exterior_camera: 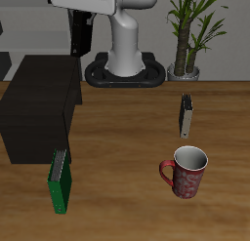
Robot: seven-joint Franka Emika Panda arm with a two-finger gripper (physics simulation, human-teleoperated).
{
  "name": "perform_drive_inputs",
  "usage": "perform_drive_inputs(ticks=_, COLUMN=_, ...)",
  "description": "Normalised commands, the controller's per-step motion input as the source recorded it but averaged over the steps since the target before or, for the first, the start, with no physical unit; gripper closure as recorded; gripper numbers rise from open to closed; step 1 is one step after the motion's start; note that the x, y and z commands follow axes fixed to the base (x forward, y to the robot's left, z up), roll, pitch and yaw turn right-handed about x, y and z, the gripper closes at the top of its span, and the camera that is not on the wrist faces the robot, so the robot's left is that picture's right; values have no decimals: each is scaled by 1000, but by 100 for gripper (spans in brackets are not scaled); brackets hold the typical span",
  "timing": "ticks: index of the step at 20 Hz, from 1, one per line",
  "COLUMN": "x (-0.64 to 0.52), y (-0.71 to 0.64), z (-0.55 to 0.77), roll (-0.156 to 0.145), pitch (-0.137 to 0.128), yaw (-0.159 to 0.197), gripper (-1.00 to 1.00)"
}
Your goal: Place the black book upright on top of the shelf and place the red mug on top of the shelf
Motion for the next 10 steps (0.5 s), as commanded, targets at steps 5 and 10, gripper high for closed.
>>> perform_drive_inputs(ticks=5, x=-295, y=-432, z=80, roll=-79, pitch=-31, yaw=-70, gripper=100)
perform_drive_inputs(ticks=10, x=-128, y=-319, z=-76, roll=-76, pitch=2, yaw=-98, gripper=100)
